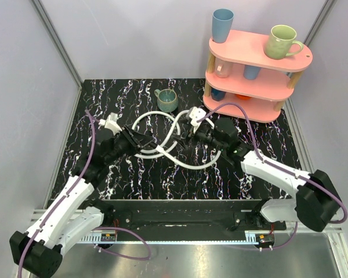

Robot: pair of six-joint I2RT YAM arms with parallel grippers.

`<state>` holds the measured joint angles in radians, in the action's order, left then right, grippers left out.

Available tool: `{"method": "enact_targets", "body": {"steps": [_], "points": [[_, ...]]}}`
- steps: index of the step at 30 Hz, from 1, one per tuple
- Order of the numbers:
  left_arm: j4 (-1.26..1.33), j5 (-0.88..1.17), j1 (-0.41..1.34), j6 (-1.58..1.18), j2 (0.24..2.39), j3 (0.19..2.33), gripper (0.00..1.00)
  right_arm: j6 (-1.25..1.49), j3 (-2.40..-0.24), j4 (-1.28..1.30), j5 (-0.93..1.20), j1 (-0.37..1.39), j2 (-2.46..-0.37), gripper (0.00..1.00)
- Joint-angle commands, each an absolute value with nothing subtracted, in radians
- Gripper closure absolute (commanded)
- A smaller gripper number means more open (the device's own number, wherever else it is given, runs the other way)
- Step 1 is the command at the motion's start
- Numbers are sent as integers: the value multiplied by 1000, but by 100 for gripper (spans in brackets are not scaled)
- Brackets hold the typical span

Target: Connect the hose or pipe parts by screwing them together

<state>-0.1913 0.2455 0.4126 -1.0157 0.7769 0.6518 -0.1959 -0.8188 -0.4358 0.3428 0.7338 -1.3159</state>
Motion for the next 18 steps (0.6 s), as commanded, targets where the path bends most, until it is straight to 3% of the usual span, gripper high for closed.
{"method": "enact_targets", "body": {"steps": [1,7,18], "points": [[-308,202,414,-1202,808,761,100,-296,-792,-451,268,756,-1235,21],[-359,236,416,-1321,859,804,100,-436,-747,-466,163,880,-1201,21],[-456,187,414,-1382,884,835,100,-492,-730,-575,49,1029,-1325,20]]}}
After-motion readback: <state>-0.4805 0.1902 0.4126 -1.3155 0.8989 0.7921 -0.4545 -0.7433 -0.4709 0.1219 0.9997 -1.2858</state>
